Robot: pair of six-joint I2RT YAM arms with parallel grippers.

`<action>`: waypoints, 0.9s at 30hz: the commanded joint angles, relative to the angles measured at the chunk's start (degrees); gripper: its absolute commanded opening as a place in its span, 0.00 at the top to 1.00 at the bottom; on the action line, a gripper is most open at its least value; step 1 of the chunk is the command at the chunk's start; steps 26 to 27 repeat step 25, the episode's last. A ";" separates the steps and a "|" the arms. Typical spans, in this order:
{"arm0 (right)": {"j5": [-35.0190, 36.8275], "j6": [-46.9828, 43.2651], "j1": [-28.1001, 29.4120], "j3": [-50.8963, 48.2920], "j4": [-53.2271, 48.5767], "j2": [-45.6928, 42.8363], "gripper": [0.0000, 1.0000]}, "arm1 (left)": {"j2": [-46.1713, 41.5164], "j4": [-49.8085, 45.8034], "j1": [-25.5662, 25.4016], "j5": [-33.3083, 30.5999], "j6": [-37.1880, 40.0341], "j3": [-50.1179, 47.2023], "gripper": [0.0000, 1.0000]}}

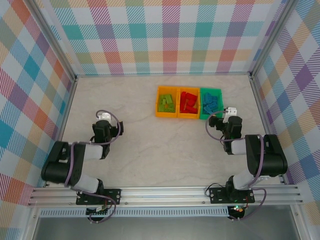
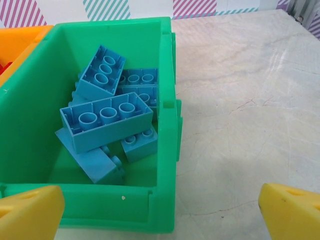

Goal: Sort the legos into containers by color

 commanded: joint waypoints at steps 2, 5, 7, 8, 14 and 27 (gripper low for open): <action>-0.63 0.04 0.04 0.08 3.19 -0.18 0.00 | 2.65 5.50 2.77 5.17 -1.33 2.90 0.00; -1.62 -0.29 0.02 0.32 2.78 -0.22 0.00 | 2.24 4.12 2.72 5.19 -1.29 3.14 0.00; -3.50 -1.02 0.09 0.55 2.43 -0.13 0.00 | 2.24 4.28 2.72 5.17 -1.29 3.08 0.00; -3.81 -1.16 0.02 0.87 1.71 -0.11 0.00 | 2.40 4.63 2.66 5.11 -1.27 3.12 0.00; -3.95 -1.32 0.06 1.02 1.51 -0.11 0.00 | 2.32 4.52 2.72 5.17 -1.31 3.11 0.00; -4.60 -1.36 0.07 1.37 0.86 -0.02 0.00 | 2.32 4.48 2.65 5.17 -1.18 3.08 0.00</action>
